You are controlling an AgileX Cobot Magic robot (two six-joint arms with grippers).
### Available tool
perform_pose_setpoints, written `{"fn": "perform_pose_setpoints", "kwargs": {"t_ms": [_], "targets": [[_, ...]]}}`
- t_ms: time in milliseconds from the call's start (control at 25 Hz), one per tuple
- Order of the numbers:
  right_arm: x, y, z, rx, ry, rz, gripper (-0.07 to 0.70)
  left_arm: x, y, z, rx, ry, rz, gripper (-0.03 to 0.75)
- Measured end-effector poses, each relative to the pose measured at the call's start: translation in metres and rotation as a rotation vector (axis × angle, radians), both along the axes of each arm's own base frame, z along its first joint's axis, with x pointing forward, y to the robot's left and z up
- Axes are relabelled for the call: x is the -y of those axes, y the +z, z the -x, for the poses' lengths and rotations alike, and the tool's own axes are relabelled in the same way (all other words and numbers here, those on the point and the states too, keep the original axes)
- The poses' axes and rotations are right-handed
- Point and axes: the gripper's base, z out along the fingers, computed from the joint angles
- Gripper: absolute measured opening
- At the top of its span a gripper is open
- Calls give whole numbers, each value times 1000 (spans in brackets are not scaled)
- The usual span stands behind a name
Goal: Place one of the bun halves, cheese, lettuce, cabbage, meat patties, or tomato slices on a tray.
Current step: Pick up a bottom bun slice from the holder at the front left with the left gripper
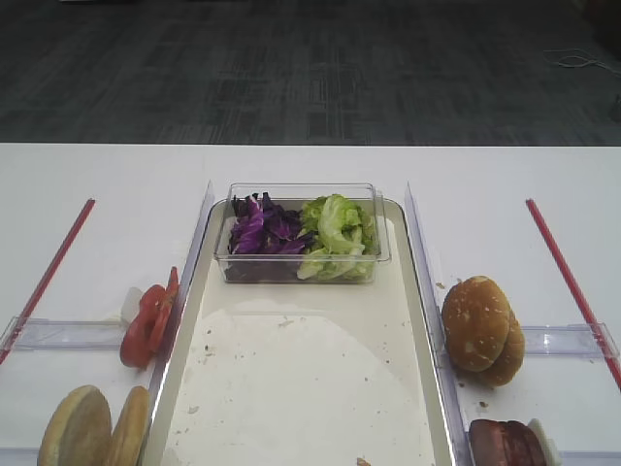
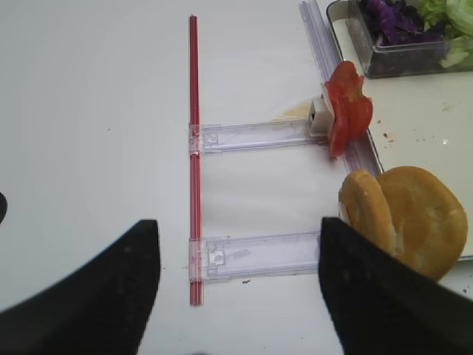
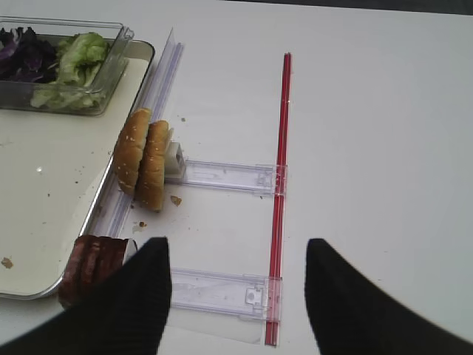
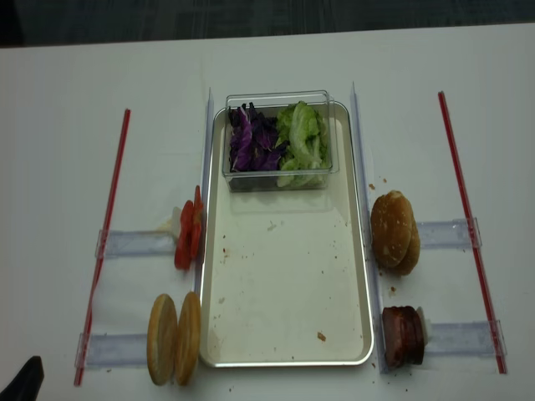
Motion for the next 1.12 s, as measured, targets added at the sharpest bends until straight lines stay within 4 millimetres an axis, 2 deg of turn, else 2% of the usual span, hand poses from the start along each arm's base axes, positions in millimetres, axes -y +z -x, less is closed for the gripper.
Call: {"fn": "perform_pose_setpoints", "kwargs": {"t_ms": [1120], "targets": [[0,0,0,0,0,0,417,0,0,0,0,4,6,464]]}}
